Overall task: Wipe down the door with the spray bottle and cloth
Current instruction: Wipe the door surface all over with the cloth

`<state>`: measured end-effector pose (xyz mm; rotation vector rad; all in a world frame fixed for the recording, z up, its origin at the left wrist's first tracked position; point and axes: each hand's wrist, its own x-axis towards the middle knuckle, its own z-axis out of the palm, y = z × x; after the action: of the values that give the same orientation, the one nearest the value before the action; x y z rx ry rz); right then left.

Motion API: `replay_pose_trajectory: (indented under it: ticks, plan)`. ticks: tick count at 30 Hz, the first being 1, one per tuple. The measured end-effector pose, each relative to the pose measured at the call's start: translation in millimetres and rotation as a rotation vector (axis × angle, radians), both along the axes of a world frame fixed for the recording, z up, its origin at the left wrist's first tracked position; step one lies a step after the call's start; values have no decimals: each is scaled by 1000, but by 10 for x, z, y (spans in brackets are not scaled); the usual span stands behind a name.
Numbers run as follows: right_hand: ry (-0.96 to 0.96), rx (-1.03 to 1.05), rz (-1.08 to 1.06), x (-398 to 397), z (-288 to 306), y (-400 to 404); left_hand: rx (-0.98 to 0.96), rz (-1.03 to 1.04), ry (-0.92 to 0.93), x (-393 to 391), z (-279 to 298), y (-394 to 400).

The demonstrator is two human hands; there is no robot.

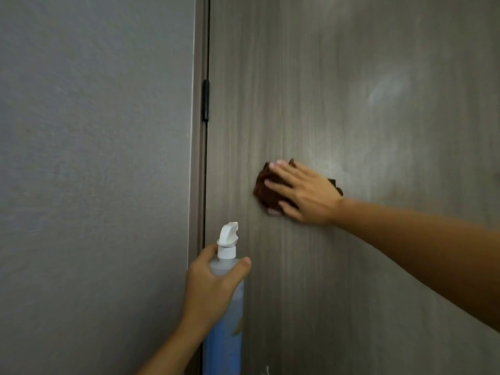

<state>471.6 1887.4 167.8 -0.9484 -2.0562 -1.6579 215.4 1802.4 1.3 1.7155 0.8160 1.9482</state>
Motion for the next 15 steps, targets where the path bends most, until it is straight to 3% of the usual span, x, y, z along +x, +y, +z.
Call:
replay_pose_trajectory:
  ticks: [3, 6, 9, 15]
  plan:
    - [341, 21, -8, -105, 337, -20, 16, 8, -9, -24, -31, 42]
    - [496, 29, 1, -286, 287, 14, 28, 17, -20, -40, -41, 64]
    - [449, 22, 27, -391, -49, 29, 20, 18, -31, -53, -44, 82]
    - [80, -104, 57, -409, -904, 122, -6, 31, -23, -46, -64, 62]
